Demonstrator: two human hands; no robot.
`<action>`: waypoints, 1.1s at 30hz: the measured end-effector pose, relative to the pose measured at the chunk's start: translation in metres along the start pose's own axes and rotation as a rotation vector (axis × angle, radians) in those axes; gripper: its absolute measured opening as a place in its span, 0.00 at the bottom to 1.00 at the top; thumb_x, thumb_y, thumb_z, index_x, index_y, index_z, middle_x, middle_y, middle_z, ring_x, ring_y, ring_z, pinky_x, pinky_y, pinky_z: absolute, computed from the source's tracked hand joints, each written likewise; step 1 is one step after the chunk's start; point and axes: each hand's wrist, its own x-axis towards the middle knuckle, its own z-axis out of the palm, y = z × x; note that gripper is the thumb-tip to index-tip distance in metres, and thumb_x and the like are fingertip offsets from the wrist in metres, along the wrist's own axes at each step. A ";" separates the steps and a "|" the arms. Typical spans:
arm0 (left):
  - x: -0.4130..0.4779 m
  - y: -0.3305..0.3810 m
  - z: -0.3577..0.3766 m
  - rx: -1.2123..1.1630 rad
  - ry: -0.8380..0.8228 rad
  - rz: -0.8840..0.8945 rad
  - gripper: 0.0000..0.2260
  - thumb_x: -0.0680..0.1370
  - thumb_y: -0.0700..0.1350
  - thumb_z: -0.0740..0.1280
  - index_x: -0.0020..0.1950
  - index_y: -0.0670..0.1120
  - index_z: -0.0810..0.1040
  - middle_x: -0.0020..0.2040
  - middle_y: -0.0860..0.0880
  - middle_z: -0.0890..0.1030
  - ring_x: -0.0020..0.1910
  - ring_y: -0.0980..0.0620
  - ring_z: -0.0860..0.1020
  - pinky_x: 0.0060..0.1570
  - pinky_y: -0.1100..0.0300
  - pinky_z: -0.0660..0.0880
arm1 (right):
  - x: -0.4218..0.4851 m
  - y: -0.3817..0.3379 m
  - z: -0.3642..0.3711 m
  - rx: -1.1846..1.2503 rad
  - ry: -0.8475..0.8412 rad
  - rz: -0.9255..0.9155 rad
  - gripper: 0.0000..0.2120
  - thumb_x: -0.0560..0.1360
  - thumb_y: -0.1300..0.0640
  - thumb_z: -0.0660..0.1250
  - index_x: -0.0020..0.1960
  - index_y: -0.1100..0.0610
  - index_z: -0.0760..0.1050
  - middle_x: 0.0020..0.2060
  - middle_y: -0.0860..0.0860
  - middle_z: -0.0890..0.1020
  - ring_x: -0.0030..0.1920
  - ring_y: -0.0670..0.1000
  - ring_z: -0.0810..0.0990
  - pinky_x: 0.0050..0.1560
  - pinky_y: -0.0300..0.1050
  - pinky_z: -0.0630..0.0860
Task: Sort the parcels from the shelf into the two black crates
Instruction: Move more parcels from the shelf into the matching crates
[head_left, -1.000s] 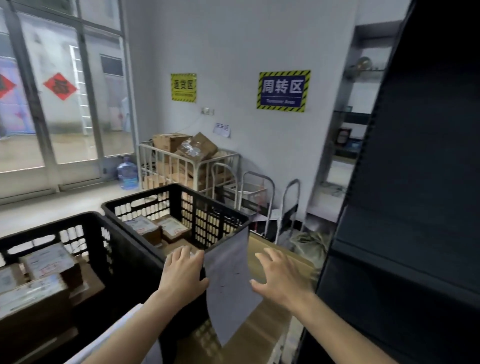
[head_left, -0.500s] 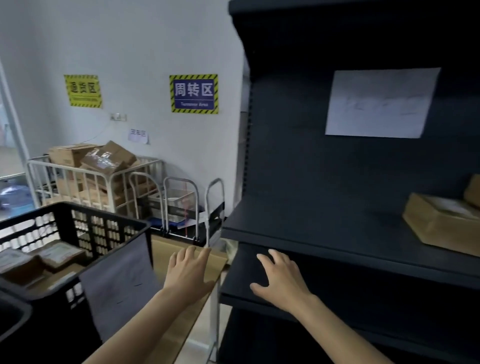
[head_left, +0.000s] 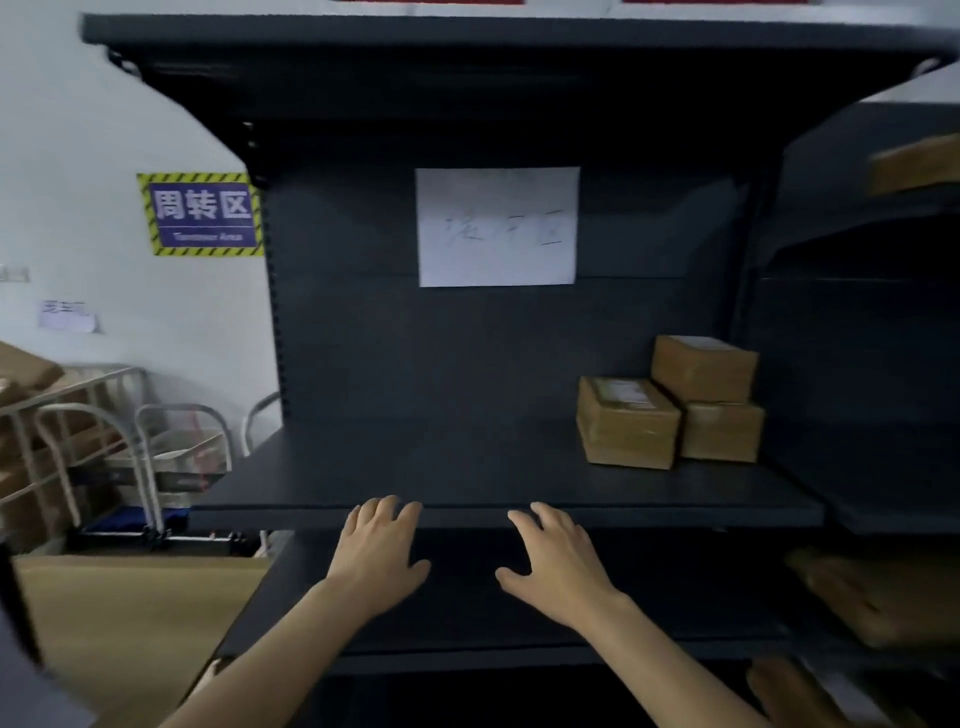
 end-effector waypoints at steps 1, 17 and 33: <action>0.007 0.014 0.001 -0.007 -0.004 0.024 0.30 0.77 0.55 0.62 0.75 0.48 0.56 0.74 0.47 0.59 0.74 0.47 0.56 0.74 0.54 0.51 | -0.003 0.014 -0.004 -0.002 0.001 0.025 0.33 0.75 0.43 0.61 0.75 0.53 0.54 0.75 0.55 0.56 0.74 0.54 0.54 0.73 0.50 0.54; 0.134 0.153 0.031 -0.132 -0.017 0.297 0.31 0.77 0.54 0.62 0.76 0.47 0.55 0.75 0.48 0.59 0.74 0.47 0.55 0.74 0.55 0.52 | -0.001 0.171 -0.044 -0.118 0.055 0.336 0.32 0.76 0.43 0.59 0.75 0.53 0.54 0.74 0.54 0.58 0.74 0.55 0.56 0.71 0.49 0.57; 0.261 0.173 0.056 -0.455 -0.157 0.271 0.34 0.74 0.63 0.63 0.73 0.47 0.60 0.72 0.48 0.65 0.72 0.48 0.59 0.68 0.56 0.62 | 0.104 0.254 -0.053 -0.064 0.154 0.406 0.31 0.75 0.44 0.62 0.73 0.56 0.59 0.67 0.53 0.68 0.66 0.53 0.67 0.65 0.47 0.67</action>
